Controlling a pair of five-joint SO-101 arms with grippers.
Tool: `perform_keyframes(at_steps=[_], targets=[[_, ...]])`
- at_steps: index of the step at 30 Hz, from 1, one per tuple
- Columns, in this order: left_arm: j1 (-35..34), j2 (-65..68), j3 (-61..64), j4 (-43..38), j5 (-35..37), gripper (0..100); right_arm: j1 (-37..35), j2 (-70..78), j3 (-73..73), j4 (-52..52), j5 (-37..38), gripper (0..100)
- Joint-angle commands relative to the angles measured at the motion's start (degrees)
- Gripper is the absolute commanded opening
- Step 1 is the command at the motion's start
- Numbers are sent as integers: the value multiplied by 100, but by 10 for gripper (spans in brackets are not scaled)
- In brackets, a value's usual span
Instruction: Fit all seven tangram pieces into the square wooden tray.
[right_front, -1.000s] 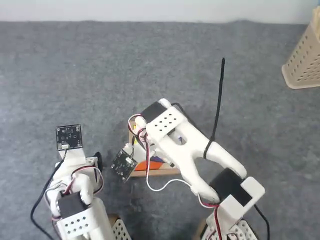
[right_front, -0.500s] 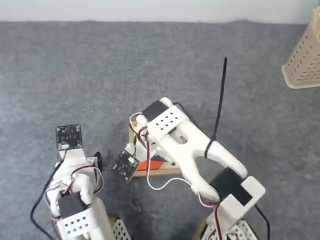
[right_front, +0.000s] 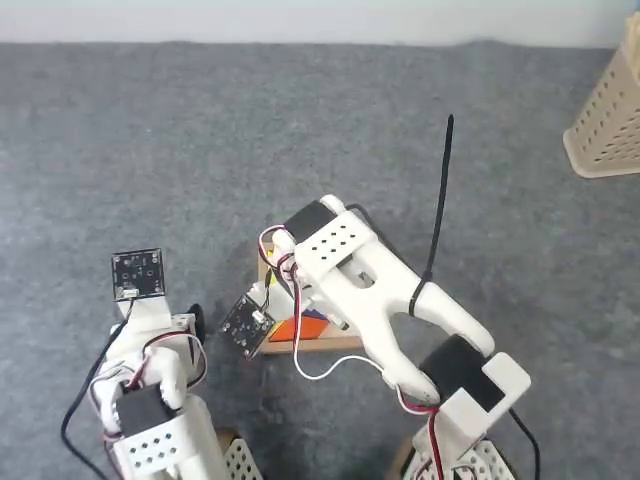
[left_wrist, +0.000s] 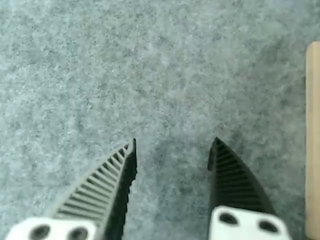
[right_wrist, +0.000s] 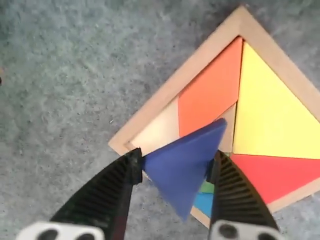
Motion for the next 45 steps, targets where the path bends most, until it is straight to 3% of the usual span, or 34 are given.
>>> perform_keyframes(at_steps=[1, 19, 23, 28, 39, 45], targets=[[35, -70, -31, 18, 53, 225, 84, -110, -316, 101, -105, 187], [35, -70, -31, 18, 53, 225, 92, -110, -325, 136, -378, 225], [35, -70, -31, 18, 53, 225, 251, -171, -334, 136, -475, 108], [35, -70, -31, 18, 53, 225, 611, -171, -554, 92, -1996, 6], [35, -70, -31, 18, 53, 225, 1042, -620, -1275, -198, -6558, 6], [35, -70, -31, 18, 53, 225, 1015, -1560, 545, -1771, -7411, 6]])
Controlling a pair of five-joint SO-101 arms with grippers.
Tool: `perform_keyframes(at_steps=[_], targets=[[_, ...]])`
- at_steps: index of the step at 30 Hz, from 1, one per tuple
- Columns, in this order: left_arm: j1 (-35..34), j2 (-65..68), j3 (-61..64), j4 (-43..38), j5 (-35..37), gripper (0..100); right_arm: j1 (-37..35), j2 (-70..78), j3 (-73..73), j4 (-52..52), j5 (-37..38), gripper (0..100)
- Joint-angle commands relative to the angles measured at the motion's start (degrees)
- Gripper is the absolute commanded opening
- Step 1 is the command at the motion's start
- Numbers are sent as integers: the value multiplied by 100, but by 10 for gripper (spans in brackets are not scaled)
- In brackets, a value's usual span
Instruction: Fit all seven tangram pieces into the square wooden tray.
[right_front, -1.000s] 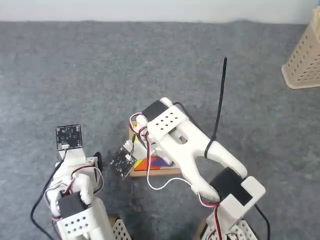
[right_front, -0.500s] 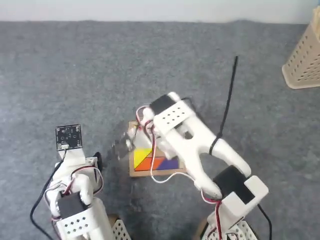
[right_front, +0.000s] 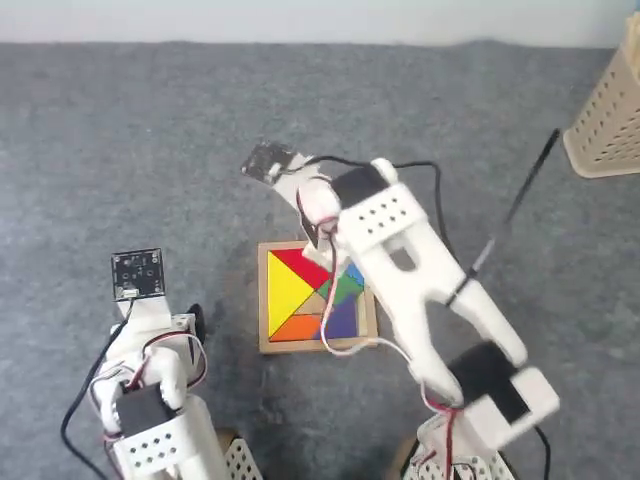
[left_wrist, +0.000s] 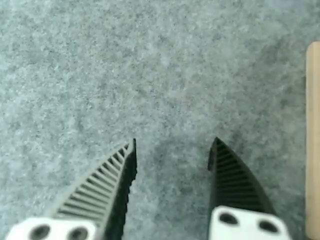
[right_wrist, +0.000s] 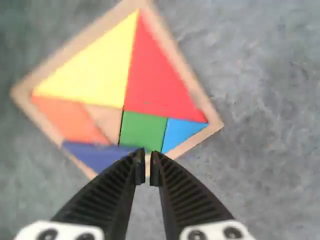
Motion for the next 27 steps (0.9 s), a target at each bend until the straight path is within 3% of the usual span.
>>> perform_keyframes(at_steps=[1, 7, 27], targets=[[35, -70, -31, 18, 53, 225, 57, -892, 1240, -1191, -440, 6], [35, -70, -31, 18, 53, 225, 48, -1666, 3253, -3204, -1125, 6], [35, -70, -31, 18, 53, 225, -699, -2044, 4202, -3451, -1354, 6]])
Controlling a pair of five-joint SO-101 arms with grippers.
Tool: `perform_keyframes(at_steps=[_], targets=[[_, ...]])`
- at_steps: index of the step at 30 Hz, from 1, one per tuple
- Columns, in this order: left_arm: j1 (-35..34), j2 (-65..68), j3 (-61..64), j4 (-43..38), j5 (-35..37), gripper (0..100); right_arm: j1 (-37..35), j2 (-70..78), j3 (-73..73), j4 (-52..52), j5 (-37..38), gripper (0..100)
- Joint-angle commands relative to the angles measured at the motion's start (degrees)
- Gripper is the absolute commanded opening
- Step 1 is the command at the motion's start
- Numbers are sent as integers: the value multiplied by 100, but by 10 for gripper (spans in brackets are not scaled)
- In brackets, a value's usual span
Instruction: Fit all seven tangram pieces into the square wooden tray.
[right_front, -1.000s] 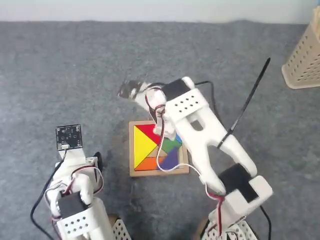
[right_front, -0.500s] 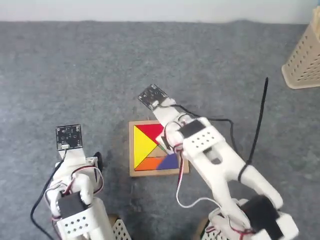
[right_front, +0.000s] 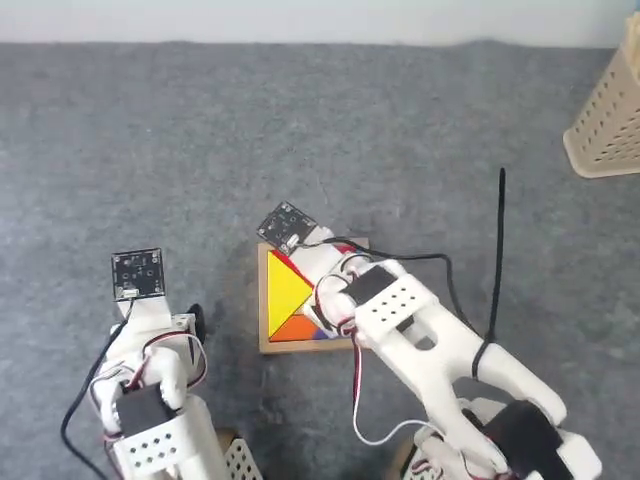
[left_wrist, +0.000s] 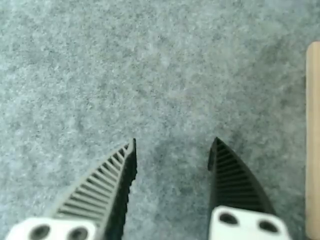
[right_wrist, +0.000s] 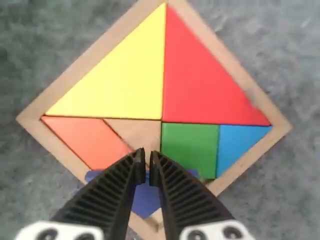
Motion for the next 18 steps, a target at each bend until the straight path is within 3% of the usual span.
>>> perform_keyframes(at_steps=[1, 12, 18], targets=[[35, -70, -31, 18, 53, 225, -40, -338, 62, -303, -229, 6], [35, -70, -31, 18, 53, 225, -31, -1701, 941, -611, -220, 6], [35, -70, -31, 18, 53, 225, -40, -1534, 1345, -989, 35, 6]])
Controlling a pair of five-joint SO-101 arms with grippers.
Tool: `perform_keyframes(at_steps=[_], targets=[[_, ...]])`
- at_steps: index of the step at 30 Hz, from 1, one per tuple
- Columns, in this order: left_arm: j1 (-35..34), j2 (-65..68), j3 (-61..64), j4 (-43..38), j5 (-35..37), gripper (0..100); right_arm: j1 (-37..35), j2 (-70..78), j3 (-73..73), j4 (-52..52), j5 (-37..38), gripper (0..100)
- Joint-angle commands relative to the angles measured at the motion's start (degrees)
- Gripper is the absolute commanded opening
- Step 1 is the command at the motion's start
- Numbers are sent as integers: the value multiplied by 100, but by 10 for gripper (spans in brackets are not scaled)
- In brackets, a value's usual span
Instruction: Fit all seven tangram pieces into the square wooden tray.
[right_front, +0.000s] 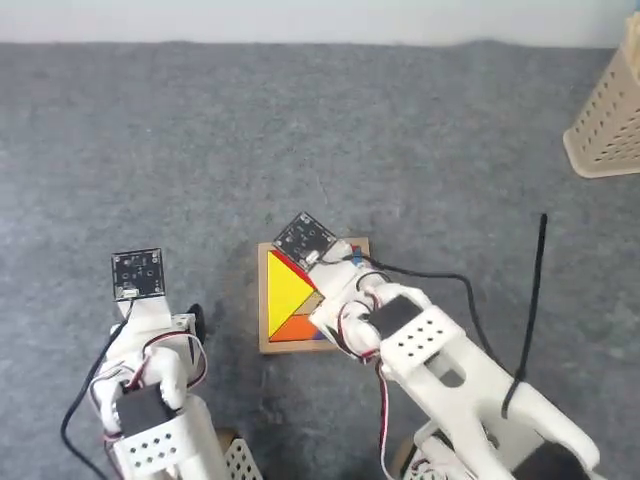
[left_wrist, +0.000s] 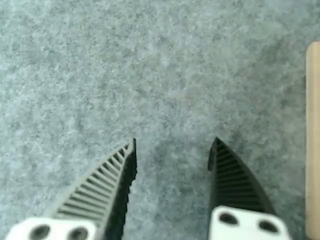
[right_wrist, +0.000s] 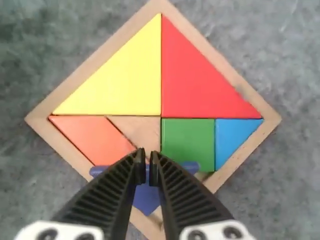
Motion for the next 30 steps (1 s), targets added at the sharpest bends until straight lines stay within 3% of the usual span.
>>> perform_keyframes(at_steps=[1, 11, 20, 30], targets=[[35, -70, -31, 18, 53, 225, -40, -48, 35, -312, 176, 6], [35, -70, -31, 18, 53, 225, -22, 549, -18, -488, 202, 6], [35, -70, -31, 18, 53, 225, 470, 629, -9, -470, 202, 6], [35, -70, -31, 18, 53, 225, 505, -154, 18, -40, 193, 6]])
